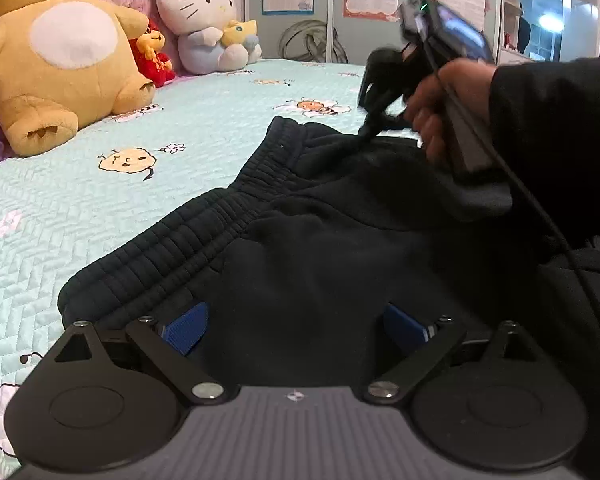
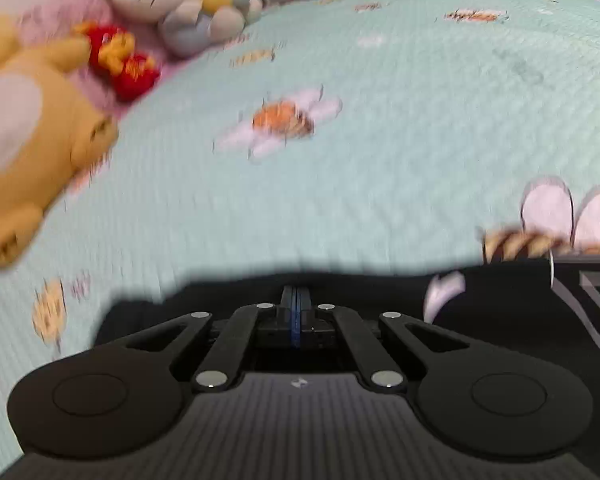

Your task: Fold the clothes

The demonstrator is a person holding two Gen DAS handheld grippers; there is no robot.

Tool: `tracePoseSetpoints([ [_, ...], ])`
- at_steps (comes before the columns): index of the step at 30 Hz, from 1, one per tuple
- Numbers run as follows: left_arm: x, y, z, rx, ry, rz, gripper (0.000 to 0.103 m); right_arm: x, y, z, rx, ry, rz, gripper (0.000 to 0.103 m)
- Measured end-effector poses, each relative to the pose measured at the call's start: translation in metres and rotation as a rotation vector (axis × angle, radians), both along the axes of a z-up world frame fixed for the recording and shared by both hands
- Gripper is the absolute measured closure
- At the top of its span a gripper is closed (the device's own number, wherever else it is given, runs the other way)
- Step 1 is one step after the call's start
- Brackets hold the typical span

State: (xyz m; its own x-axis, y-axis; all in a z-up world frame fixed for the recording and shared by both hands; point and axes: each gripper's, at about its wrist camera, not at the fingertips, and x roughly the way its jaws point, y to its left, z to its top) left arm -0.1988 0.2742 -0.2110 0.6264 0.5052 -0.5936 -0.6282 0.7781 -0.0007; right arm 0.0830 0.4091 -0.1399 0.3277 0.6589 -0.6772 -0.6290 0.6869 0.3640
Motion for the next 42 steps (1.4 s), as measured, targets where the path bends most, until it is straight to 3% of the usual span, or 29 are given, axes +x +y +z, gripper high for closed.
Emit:
tracePoseSetpoints([
  [3, -0.002, 0.002, 0.002, -0.021, -0.022, 0.002, 0.004, -0.011, -0.020, 0.018, 0.051, -0.034, 0.009, 0.095],
  [5, -0.008, 0.003, 0.008, -0.039, -0.045, 0.013, 0.005, -0.029, -0.036, 0.023, 0.037, -0.074, 0.049, 0.068],
  [6, -0.012, 0.004, 0.011, -0.050, -0.057, 0.021, 0.006, -0.034, -0.039, 0.017, -0.030, -0.080, 0.066, 0.065],
  [8, -0.020, 0.004, 0.017, -0.070, -0.081, 0.037, 0.011, -0.037, -0.050, 0.003, -0.143, -0.058, 0.048, 0.078],
  [10, -0.027, 0.004, 0.023, -0.086, -0.099, 0.053, 0.010, -0.048, -0.072, 0.013, -0.079, -0.053, 0.012, 0.078],
  [12, -0.032, 0.000, 0.024, -0.077, -0.082, 0.069, 0.010, -0.072, -0.080, 0.032, 0.004, -0.087, 0.079, 0.077],
  [16, -0.037, -0.001, 0.025, -0.100, -0.046, 0.093, 0.010, -0.113, -0.044, 0.045, 0.034, -0.056, 0.257, 0.074],
  [17, -0.040, 0.002, 0.026, -0.123, -0.045, 0.098, 0.010, -0.119, -0.031, 0.040, 0.032, -0.043, 0.293, 0.069],
  [19, -0.051, 0.006, 0.029, -0.161, -0.057, 0.107, 0.010, -0.120, -0.008, 0.023, -0.035, -0.034, 0.319, 0.059],
  [21, -0.067, 0.013, 0.033, -0.204, -0.076, 0.103, 0.011, -0.115, 0.003, 0.001, -0.166, -0.038, 0.271, 0.061],
  [22, -0.074, 0.017, 0.034, -0.226, -0.086, 0.105, 0.010, -0.114, -0.007, -0.001, -0.160, -0.028, 0.235, 0.061],
  [26, -0.104, 0.034, 0.035, -0.296, -0.108, 0.185, 0.010, -0.125, -0.095, 0.024, 0.056, 0.043, 0.201, 0.057],
  [30, -0.125, 0.048, 0.032, -0.404, -0.160, 0.230, 0.010, -0.146, -0.213, 0.041, 0.137, 0.020, 0.098, 0.053],
  [36, -0.128, 0.039, 0.042, -0.517, -0.216, 0.240, 0.010, -0.178, -0.393, 0.037, 0.235, 0.075, -0.220, 0.047],
  [42, -0.125, 0.018, 0.056, -0.593, -0.221, 0.216, 0.010, -0.203, -0.515, 0.032, 0.326, 0.060, -0.512, 0.047],
])
